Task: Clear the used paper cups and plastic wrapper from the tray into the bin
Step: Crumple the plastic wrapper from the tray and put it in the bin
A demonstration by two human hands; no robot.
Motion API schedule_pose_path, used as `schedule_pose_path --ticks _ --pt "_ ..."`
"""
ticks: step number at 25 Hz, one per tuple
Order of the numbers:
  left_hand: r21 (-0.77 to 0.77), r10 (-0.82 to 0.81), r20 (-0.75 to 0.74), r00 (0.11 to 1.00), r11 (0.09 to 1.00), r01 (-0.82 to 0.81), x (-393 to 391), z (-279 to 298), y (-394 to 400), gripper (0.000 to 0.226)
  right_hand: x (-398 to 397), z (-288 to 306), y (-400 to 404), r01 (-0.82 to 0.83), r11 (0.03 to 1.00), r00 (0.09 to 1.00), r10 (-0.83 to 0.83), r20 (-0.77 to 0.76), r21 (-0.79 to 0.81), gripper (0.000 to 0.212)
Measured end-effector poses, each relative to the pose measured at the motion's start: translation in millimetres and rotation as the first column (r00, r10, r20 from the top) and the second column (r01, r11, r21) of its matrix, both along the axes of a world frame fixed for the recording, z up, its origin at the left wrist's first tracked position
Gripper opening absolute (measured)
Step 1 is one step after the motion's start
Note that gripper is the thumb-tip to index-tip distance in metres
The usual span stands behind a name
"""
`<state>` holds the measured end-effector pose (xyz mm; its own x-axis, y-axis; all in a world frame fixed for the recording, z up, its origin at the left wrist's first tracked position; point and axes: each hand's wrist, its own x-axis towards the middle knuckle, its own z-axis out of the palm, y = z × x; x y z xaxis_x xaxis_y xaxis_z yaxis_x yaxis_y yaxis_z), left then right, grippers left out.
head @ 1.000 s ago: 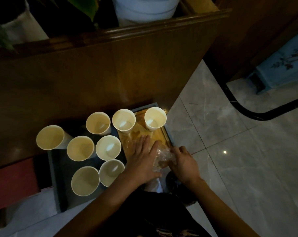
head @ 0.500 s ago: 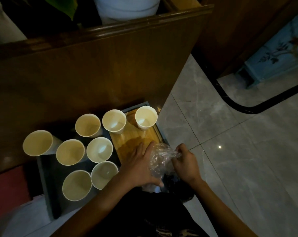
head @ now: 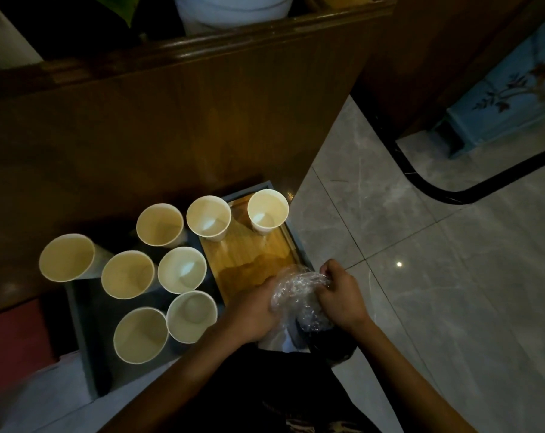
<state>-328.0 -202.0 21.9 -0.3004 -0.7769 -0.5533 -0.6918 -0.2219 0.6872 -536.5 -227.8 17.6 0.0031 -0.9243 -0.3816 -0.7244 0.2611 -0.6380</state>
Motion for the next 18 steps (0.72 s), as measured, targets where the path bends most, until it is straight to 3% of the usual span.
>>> schedule_pose_path --ticks 4,8,11,13,15,18 --pt "-0.007 0.026 0.02 0.999 1.0 -0.026 -0.7 -3.2 3.4 0.037 -7.1 4.7 -0.5 -0.115 0.993 0.993 0.115 -0.001 -0.013 0.029" --pt "-0.026 0.14 -0.049 0.989 0.99 -0.142 -6.8 -5.6 2.2 0.032 -9.1 17.1 0.9 -0.139 0.99 0.973 0.136 0.189 0.002 0.025" --pt "0.126 0.23 -0.126 0.965 0.969 -0.214 -8.0 -4.5 -1.7 0.031 -10.6 24.7 0.8 -0.152 0.988 0.967 0.145 0.211 0.019 0.036" --pt "0.253 0.397 -0.163 0.903 0.902 -0.351 -12.7 -0.6 -2.6 0.036 -11.3 31.1 0.8 -0.128 0.992 0.971 0.123 0.206 0.008 0.033" --pt "0.41 0.595 -0.143 0.791 0.763 -0.5 -18.4 0.6 -2.8 0.034 -8.8 39.3 5.0 -0.094 0.996 0.962 0.092 0.257 -0.002 0.03" --pt "0.582 0.735 -0.141 0.663 0.604 -0.545 -25.6 6.6 -3.1 0.019 -0.3 52.5 14.0 -0.013 1.0 0.941 0.018 0.337 -0.017 0.037"
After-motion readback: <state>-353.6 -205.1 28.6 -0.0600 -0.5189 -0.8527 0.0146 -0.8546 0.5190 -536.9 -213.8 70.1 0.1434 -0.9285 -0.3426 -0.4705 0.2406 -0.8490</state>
